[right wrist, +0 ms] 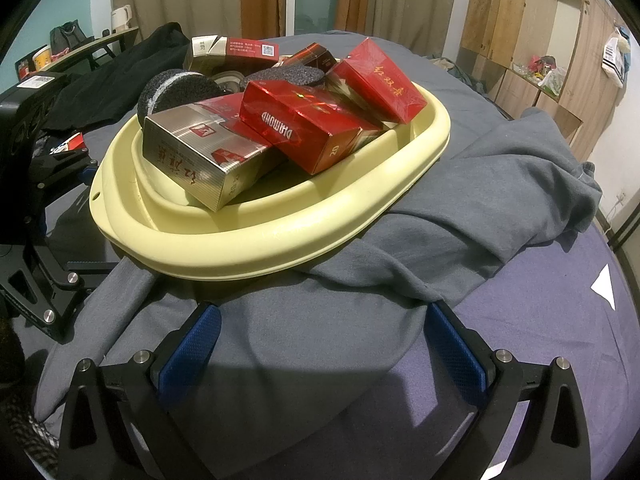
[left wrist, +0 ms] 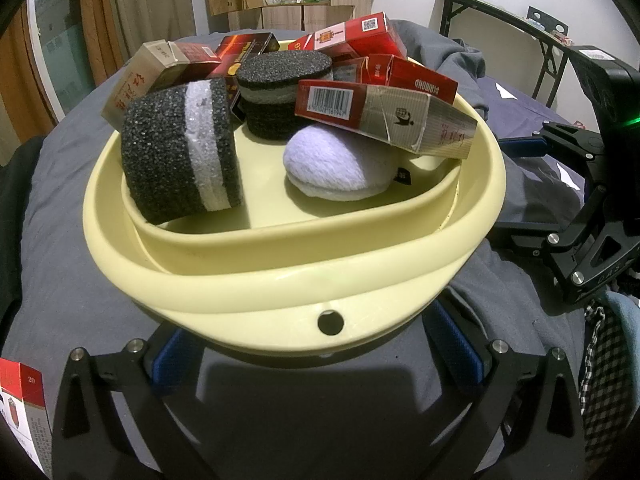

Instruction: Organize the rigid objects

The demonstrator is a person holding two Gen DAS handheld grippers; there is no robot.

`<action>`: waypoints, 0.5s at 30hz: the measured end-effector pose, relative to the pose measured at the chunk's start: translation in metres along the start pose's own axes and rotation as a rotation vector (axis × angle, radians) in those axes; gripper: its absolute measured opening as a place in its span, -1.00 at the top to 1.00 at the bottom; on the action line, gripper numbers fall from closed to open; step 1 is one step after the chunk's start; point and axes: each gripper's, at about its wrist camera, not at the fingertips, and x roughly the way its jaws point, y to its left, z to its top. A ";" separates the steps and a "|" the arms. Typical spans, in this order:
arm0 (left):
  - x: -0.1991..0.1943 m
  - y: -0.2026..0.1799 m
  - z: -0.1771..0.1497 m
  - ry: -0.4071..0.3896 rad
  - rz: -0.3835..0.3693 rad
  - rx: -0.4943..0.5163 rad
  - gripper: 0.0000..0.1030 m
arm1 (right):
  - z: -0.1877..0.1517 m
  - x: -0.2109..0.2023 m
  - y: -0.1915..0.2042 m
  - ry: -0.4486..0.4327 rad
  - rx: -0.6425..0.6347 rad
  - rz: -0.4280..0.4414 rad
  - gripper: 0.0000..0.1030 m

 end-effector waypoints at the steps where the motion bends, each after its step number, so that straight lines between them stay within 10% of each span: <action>1: 0.000 0.000 0.000 0.000 0.000 0.000 -1.00 | 0.000 0.000 0.000 0.000 0.000 0.000 -0.99; 15: 0.001 0.000 -0.001 0.001 0.001 -0.004 -1.00 | 0.000 0.000 0.000 0.000 0.000 0.000 -0.99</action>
